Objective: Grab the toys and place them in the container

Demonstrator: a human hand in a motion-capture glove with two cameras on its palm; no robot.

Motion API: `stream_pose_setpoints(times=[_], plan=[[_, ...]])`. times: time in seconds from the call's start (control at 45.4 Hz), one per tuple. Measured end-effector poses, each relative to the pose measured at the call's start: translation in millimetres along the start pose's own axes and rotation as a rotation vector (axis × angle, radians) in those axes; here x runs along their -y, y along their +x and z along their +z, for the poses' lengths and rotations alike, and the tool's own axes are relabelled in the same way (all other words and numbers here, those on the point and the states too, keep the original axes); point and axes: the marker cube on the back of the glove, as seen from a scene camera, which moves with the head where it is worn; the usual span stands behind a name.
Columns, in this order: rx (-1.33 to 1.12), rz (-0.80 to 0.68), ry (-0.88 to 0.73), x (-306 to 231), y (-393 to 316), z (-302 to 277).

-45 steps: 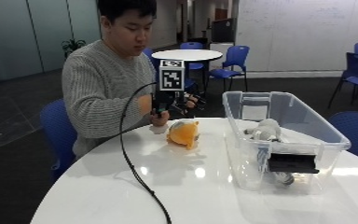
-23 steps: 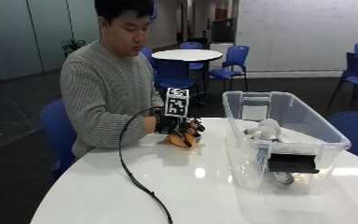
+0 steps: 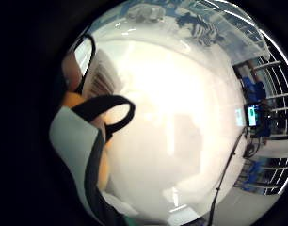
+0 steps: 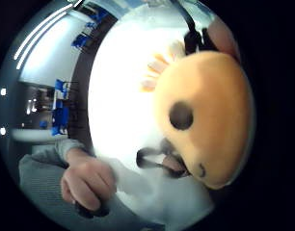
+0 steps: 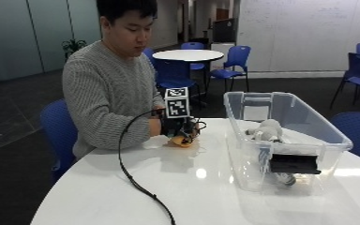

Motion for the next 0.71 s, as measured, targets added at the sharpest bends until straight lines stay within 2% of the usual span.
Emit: stream_pose_setpoints(times=[0.309,0.397,0.529,0.617,0.705], plan=[[0.005,-0.05,0.002,5.3,3.5,-26.8],[-0.004,-0.105,0.03,20.8,-1.1,-48.7],[0.06,-0.137,0.15,69.8,7.3,-123.5],[0.14,-0.063,0.217,123.0,27.3,-176.8],[0.105,0.051,0.22,175.1,40.6,-192.8]])
